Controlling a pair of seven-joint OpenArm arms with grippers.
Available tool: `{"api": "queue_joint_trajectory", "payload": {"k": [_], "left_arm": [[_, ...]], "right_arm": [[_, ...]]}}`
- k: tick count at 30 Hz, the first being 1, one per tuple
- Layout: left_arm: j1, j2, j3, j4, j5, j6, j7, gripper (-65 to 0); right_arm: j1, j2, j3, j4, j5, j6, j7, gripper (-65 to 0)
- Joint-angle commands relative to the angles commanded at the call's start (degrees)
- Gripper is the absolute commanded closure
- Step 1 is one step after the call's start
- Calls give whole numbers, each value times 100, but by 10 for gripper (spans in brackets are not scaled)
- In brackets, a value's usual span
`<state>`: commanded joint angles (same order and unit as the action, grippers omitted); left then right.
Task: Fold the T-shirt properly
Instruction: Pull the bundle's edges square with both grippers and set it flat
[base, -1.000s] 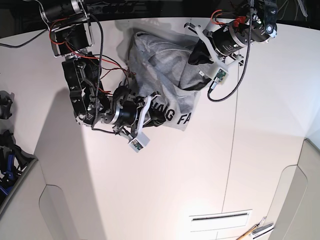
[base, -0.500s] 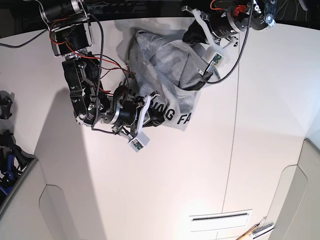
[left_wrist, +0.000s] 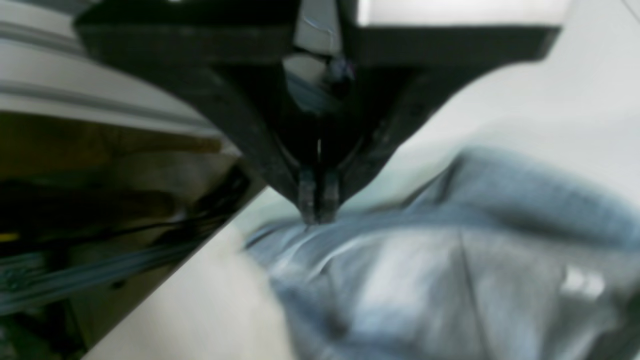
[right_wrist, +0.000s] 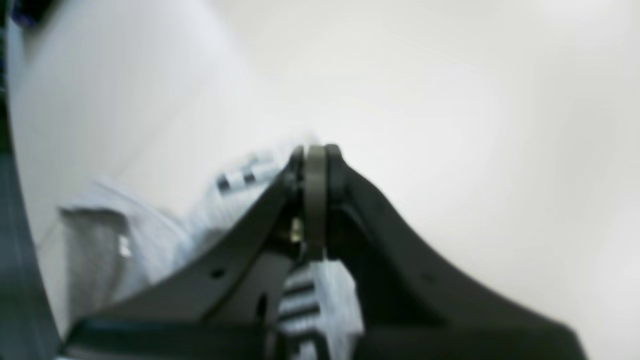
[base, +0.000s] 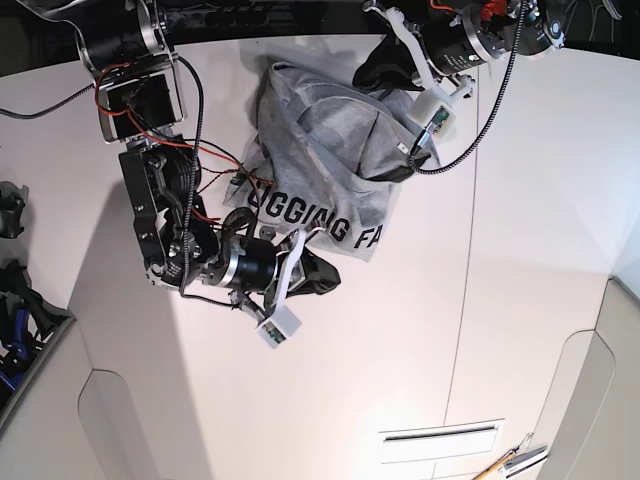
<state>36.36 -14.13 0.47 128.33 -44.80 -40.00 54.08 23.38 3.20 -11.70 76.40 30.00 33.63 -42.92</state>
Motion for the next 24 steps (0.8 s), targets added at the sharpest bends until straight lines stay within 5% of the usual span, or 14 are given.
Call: {"api": "queue_joint_trajectory", "payload": {"k": [8,15,24], "left_arm": [[-656,634,664,-643,625,0,-382,0],[-935,870,1762,-1521,1650,0,-719,0],[-1335,719,1746,-2321,2752,884,-909,0]], "right_arm": [[262,-387,-116,-120,-348,22,114,0],[264,-428,-1106,-1115,-1117,66,358,0],[262,326,-1156,-1410,-938,2,256,0]]}}
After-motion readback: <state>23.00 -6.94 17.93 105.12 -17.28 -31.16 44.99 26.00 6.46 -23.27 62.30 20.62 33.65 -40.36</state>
